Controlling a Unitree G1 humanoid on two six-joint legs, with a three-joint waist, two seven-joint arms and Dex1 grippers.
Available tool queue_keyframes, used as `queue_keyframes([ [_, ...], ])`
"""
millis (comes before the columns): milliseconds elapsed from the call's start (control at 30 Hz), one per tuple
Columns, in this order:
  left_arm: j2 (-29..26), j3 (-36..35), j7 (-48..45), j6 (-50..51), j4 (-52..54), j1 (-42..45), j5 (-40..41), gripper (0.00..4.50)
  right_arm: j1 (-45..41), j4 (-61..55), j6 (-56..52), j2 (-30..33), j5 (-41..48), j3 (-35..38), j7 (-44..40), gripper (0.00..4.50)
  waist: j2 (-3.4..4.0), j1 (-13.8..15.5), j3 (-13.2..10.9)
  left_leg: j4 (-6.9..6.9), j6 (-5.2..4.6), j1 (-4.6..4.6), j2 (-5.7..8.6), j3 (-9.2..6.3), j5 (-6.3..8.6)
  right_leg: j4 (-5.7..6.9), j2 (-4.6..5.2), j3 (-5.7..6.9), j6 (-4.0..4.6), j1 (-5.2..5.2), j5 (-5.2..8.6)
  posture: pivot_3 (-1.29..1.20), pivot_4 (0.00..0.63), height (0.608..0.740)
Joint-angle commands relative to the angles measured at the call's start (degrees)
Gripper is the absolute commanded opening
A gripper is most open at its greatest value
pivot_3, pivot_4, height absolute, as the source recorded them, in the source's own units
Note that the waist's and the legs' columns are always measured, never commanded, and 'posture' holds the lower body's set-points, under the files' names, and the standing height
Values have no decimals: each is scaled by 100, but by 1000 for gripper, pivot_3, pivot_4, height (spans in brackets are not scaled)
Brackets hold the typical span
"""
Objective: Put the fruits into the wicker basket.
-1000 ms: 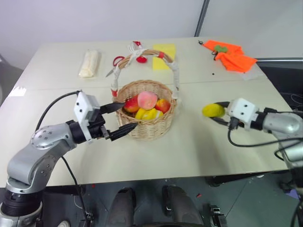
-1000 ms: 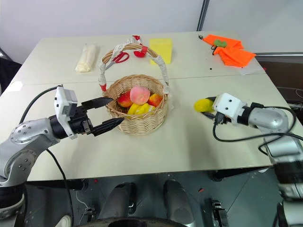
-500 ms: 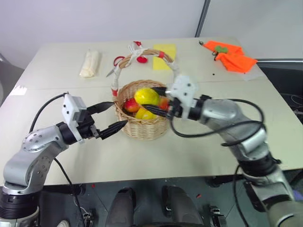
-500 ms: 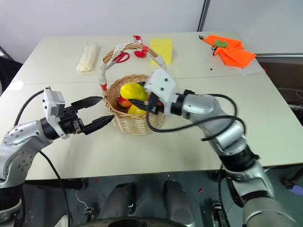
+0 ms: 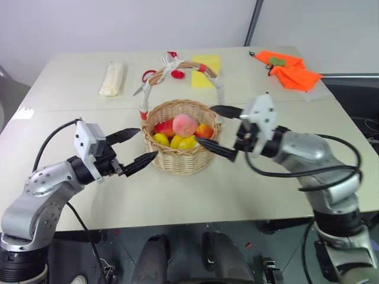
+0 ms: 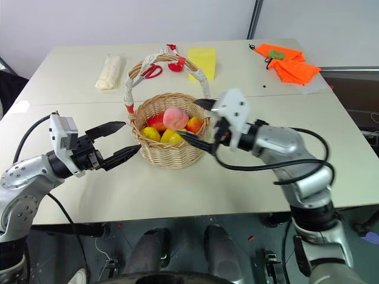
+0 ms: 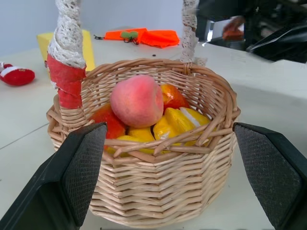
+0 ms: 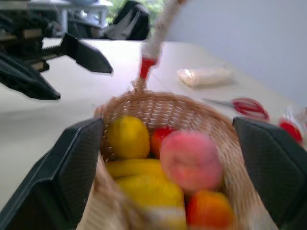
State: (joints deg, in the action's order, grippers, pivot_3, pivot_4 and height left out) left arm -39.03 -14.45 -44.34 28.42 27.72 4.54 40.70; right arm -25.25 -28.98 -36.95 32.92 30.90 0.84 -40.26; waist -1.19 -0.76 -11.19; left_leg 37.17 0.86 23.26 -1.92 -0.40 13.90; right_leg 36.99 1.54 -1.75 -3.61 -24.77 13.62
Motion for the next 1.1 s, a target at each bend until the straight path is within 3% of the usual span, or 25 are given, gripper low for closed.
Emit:
queue_keyframes([
  [33, 13, -14, -46, -58, 166, 59, 89, 4500, 38, -122, -170, -70, 388, 527, 260, 4481, 1, -47, 0, 0, 0, -4, -2, 2, 0, 1, -2, -1, 1, 0, -1, 0, 150, 740],
  [300, 82, 197, -60, -56, 59, 369, 10, 4500, -738, 1402, 305, -976, -490, -24, 1073, 4481, 2, -47, 0, -3, 0, -16, -7, 2, 0, 11, -14, -2, 8, 1, -3, 0, 150, 740],
  [433, 86, 189, -43, -57, 117, 327, 13, 4500, -845, 1647, 309, -1198, -528, 60, 1214, 2593, 2, -5, 0, -6, -1, 1, -6, -1, 0, 10, -12, -2, -14, -8, -6, 0, 150, 740],
  [600, 86, 205, -14, -39, 180, 277, 21, 4500, -752, 1276, 151, -993, -277, 461, 1236, 29, 1, 0, 0, -4, 0, 9, 0, -1, 0, 2, -3, -1, -17, -10, -4, 0, 150, 740],
  [800, 113, 334, -61, -53, 79, 397, -11, 4500, -905, 1720, 355, -481, -489, 1321, 1648, 29, 3, -2, -1, -3, -1, 7, 1, -1, 0, 3, -4, -1, -4, -9, 2, 0, 150, 740],
  [1100, 274, 621, -159, -121, -88, 701, -106, 4500, -1384, 3691, 1190, -42, -1363, 1968, 2677, 29, 4, -43, -2, -6, -1, 5, 2, 1, 0, 3, -7, -5, -4, -9, 2, 0, 150, 740],
])
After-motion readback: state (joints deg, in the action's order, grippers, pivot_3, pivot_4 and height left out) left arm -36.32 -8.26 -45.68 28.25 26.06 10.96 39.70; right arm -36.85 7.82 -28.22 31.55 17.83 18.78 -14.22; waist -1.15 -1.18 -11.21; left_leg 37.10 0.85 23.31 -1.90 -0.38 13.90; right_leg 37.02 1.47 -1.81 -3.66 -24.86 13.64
